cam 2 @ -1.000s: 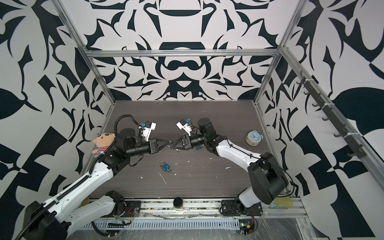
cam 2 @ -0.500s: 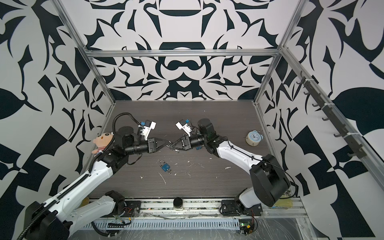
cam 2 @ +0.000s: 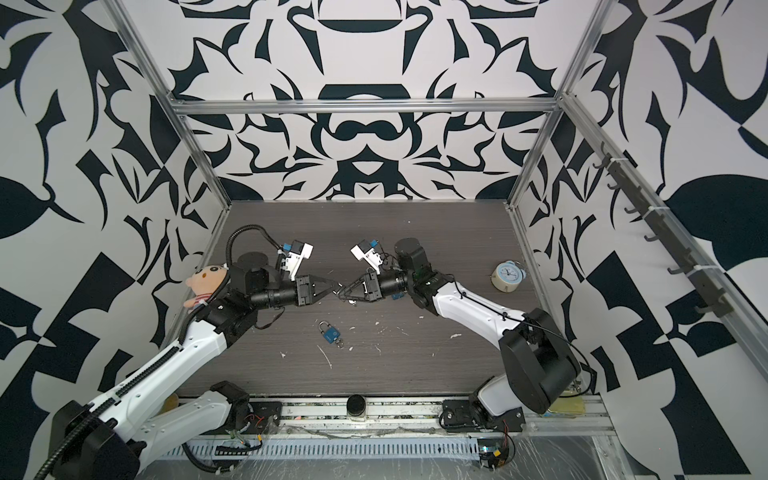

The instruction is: Lock with the key

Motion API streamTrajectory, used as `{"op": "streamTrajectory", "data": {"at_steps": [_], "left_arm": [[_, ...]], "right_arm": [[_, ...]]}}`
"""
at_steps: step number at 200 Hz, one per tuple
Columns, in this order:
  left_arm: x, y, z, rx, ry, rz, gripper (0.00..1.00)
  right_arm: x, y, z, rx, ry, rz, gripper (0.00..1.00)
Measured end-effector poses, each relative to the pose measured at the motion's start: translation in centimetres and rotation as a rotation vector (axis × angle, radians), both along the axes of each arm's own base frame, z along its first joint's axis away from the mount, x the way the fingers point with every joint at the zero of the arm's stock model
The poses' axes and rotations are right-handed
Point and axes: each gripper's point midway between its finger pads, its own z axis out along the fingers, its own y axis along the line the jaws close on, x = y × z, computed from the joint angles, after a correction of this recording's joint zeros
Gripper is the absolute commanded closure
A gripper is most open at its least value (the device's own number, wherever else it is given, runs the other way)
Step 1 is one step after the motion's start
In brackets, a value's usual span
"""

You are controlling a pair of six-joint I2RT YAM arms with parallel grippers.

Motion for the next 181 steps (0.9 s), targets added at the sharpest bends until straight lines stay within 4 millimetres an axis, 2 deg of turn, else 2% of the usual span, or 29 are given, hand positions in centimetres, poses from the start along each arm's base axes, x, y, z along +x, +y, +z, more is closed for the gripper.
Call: {"op": "streamTrajectory", "data": {"at_steps": [23, 45, 85, 100, 130, 148, 181], "left_arm": [[0.0, 0.0, 0.0, 0.000, -0.001, -0.001, 0.91], [0.0, 0.0, 0.0, -0.001, -0.001, -0.002, 1.00], [0.0, 0.0, 0.0, 0.000, 0.000, -0.003, 1.00], [0.1, 0.0, 0.0, 0.001, -0.001, 0.001, 1.00], [0.2, 0.0, 0.2, -0.003, -0.007, 0.019, 1.00], [-0.1, -0.2, 0.3, -0.005, -0.002, 0.015, 1.00], [0.4, 0.3, 0.0, -0.003, 0.019, 0.056, 1.00]], "right_arm": [[-0.1, 0.1, 0.0, -0.001, 0.000, 0.001, 1.00], [-0.1, 0.1, 0.0, -0.001, 0.000, 0.002, 1.00], [-0.1, 0.1, 0.0, -0.002, 0.001, 0.002, 1.00], [0.0, 0.1, -0.1, -0.003, 0.000, -0.002, 0.80], [0.4, 0.6, -0.5, -0.020, -0.012, -0.039, 0.64], [0.6, 0.8, -0.6, -0.016, -0.023, -0.057, 0.60], [1.5, 0.5, -0.7, -0.006, -0.028, -0.098, 0.60]]}}
